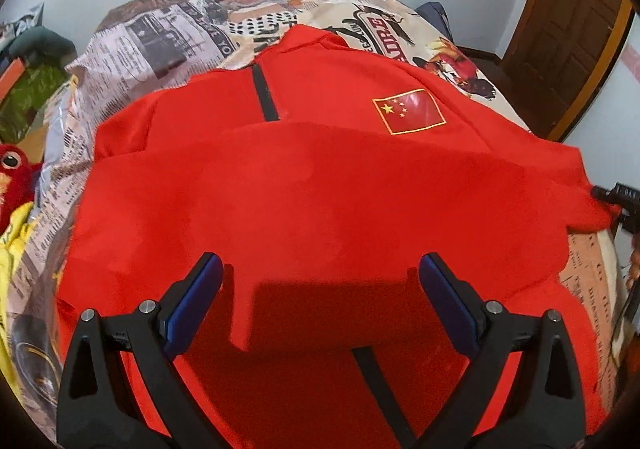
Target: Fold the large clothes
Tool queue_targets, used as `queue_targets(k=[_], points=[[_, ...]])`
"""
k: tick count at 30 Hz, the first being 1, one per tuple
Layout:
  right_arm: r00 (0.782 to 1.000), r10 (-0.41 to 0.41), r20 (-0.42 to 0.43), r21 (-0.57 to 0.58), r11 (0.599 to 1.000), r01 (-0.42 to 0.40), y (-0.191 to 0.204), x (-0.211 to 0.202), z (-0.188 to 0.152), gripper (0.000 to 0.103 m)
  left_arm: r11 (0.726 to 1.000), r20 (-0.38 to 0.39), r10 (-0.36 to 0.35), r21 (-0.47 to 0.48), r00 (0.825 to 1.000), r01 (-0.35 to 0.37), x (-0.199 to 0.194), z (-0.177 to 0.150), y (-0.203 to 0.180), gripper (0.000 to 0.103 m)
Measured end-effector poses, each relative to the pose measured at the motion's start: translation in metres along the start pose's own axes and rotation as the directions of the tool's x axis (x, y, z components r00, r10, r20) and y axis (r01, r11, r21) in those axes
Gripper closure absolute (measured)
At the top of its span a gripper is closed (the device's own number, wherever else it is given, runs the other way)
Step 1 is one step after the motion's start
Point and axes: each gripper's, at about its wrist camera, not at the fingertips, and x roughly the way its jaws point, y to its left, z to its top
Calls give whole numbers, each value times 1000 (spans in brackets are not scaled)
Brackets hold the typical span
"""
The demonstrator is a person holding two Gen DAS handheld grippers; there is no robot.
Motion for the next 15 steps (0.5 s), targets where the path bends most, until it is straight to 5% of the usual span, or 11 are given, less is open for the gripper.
queue_targets(k=[2,7,15], points=[[1000,-7,20,-16,1000,7,10,-6,4,91,1000,13,8,-1,1000,-8,-6,-2,6,4],[984,-12,175,-165,985,41,60,-54,11,94,999,45,42,-11,998,-42,-22,-8,24,4],[934,206,293,-396,915,-78,166,-135,-1,94,997,102,74,-13,992,-73,-53,-23,53,4]])
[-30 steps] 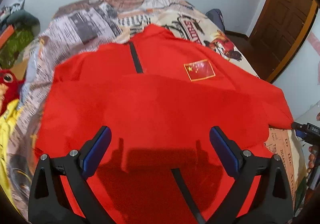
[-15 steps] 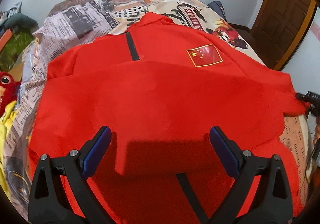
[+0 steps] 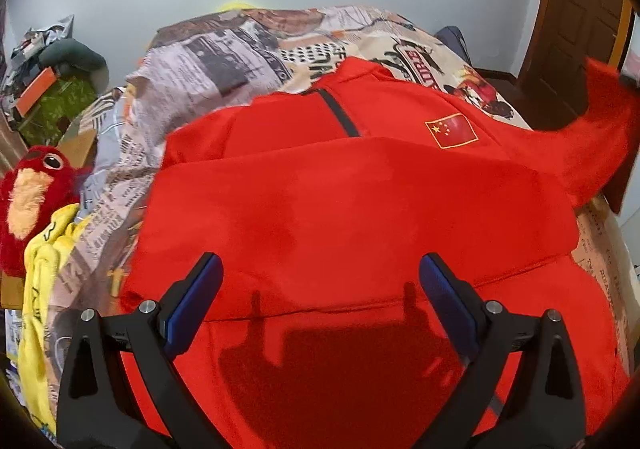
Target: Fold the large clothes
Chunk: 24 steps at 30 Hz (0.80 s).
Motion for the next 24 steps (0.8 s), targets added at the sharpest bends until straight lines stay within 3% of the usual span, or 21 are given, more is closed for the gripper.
queue_targets(k=[5,9,12,15,19,24], points=[[987,159,-29,-85,983,-161,67,1,-6,94,1000,28,2,4,1000,-2,-16,-9,16,4],[950,244,-196,-120,955,-270,120,33,-39,94,1000,42,17,12,999,-18,-27,-17,28,4],[915,242,-322,-149,942,-302,148,62,-67,94,1000,41,18,4,999,-18,-31,-25,39,4],[866,219,-450,-177,929,-326,170,87,-102,94,1000,27,23,-7,999,-23,-30,-32,48,4],[806,124,-579,-247,915,-319,188,100,-141,86,999,-2,28,-25,1000,-28,-25,-40,58,4],[777,117,-618,-285,888,-361,183,83,-148,68,999,-7,32,-13,999,-32,-26,-36,55,4]])
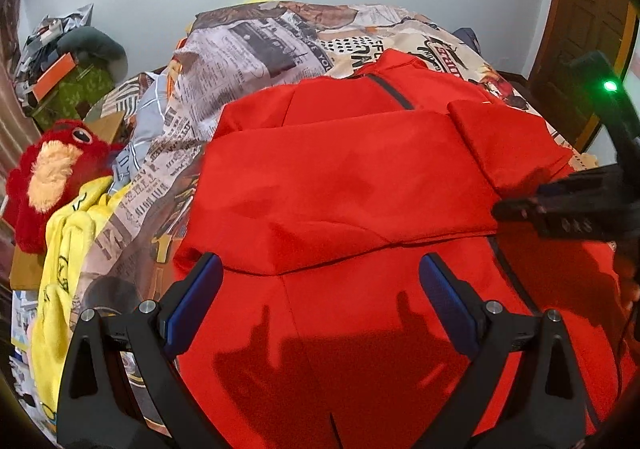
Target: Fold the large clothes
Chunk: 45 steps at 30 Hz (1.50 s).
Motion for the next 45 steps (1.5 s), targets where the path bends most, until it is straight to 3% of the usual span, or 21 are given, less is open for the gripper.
queue_targets(k=[5,9,16,21,25,30,33,35,36,37,39,45], points=[[996,-9,92,-7,1000,10,-15,-43,-16,64,1000,38,-14,26,999,13,-13,20,-18,4],[977,-47,209,43,998,39,-44,-80,-29,53,996,71,-46,76,996,41,-23,45,-51,4],[921,-232,312,136,971,198,-107,-122,-58,45,963,87,-130,248,988,105,-16,80,-142,4],[922,-259,289,212,956,202,-145,-121,-76,45,912,-15,-172,375,985,165,25,90,-214,4],[934,-254,251,272,945,184,-174,-109,-89,45,886,-145,-188,401,971,232,67,91,-254,16],[952,-202,230,305,944,126,-190,-95,-99,45,883,-273,-209,360,939,301,116,94,-285,16],[956,-199,217,307,943,127,-194,-89,-104,45,890,-251,-196,361,948,280,128,97,-293,18],[958,-190,214,314,942,117,-196,-86,-106,44,890,-207,-170,388,963,241,127,101,-296,35],[960,-181,216,315,943,107,-197,-84,-106,44,889,-197,-173,391,965,239,126,104,-297,50],[961,-169,220,314,945,94,-195,-83,-106,44,889,-194,-185,384,963,248,125,107,-296,74],[962,-170,216,307,947,99,-192,-82,-106,44,894,-196,-211,357,958,270,121,113,-290,100],[951,-191,242,254,959,128,-172,-91,-96,44,925,-76,-280,246,957,290,76,137,-240,101]])
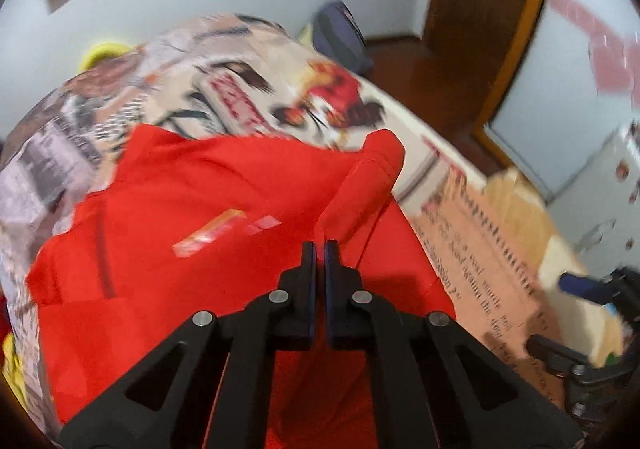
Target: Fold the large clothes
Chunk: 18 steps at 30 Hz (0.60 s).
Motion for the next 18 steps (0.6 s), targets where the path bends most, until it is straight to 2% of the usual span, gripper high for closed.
queue_targets(k=[5,8,11,12,14,17,18], points=[[999,50,16,-12,999,-49,22,-1,21,45,995,113,61,-85,992,-52,-71,-2,54,101],[996,84,16,-20,996,-83,42,4,35,45,984,159,116,-150,980,-93,-115,-15,95,101],[994,105,-10,-52,993,-105,65,17,47,45,964,192,209,-208,959,-169,-152,-37,132,101],[993,110,-32,-69,991,-112,76,26,51,45,950,197,256,-230,946,-210,-163,-49,147,101],[991,103,-82,-87,990,-110,90,45,54,45,935,189,290,-263,938,-236,-173,-67,168,101],[978,98,-182,-91,989,-116,105,79,49,45,912,137,317,-316,938,-262,-172,-106,198,101],[971,96,-217,-88,989,-117,109,89,45,45,902,97,321,-335,942,-272,-166,-125,207,101]])
